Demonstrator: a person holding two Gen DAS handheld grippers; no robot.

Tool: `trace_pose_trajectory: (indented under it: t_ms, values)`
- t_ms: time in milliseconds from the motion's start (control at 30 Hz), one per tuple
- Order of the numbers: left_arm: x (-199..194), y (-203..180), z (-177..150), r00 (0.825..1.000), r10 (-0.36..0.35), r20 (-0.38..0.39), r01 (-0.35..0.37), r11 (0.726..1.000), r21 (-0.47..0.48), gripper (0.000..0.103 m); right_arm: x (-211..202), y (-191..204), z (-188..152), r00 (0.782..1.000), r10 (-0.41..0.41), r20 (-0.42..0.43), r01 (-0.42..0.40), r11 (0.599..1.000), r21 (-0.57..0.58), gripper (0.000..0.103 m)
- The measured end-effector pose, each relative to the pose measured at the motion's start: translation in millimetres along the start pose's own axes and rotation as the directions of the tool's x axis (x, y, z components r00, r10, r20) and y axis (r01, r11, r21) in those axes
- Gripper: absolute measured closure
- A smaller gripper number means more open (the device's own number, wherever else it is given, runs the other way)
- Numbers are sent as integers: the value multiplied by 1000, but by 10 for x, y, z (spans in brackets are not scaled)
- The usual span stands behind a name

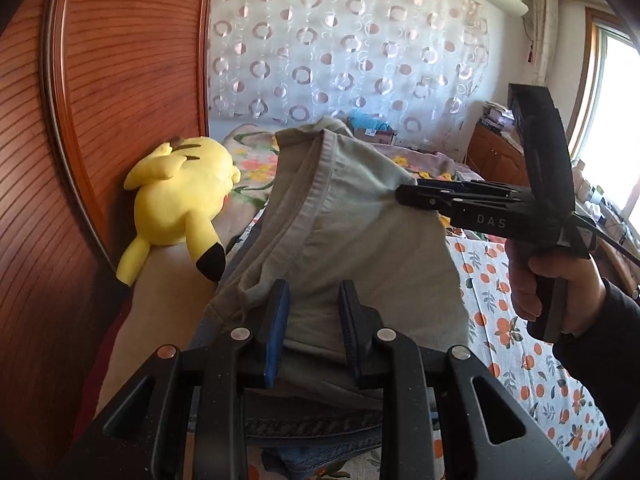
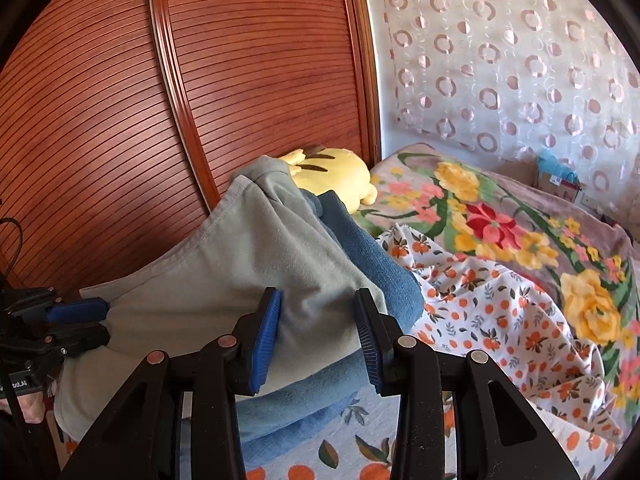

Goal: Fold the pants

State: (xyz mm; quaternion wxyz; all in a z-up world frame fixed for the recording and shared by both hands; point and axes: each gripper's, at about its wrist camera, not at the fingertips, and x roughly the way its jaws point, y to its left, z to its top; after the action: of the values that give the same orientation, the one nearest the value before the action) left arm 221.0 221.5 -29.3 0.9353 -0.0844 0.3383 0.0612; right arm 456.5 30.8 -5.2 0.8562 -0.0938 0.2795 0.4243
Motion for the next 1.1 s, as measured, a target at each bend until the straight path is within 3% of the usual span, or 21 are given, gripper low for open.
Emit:
trace_pose_trajectory:
  t_ms: [133, 200, 233, 500, 733, 1000, 1100]
  values:
    - [-130, -138, -23, 999, -38, 31, 37, 999, 28, 71, -193, 90, -76, 999, -16, 27, 16, 1000, -11, 65]
    - [-185, -218, -49, 998, -53, 38, 52, 998, 43, 56, -323, 130, -130, 998, -43, 47, 44, 999, -10, 65]
    - [-214, -266, -66, 997, -63, 45, 61, 997, 54, 53, -389, 146, -157, 997, -52, 54, 52, 999, -3, 65]
    - [-245, -546, -151, 997, -72, 31, 68, 991, 119, 53, -818, 248, -470, 993, -97, 75, 94, 995, 33, 65]
    - [-118, -614, -246, 1000, 22, -3, -21, 987, 160, 53, -1140, 323, -731, 990, -118, 74, 114, 992, 58, 65]
    - [-253, -728, -327, 998, 44, 45, -50, 985, 164, 51, -1550, 384, -1003, 984, -164, 68, 157, 982, 108, 64]
    - [-280, -825, -347, 999, 18, 43, -25, 986, 166, 50, -1720, 431, -1121, 980, -188, 62, 180, 977, 117, 64]
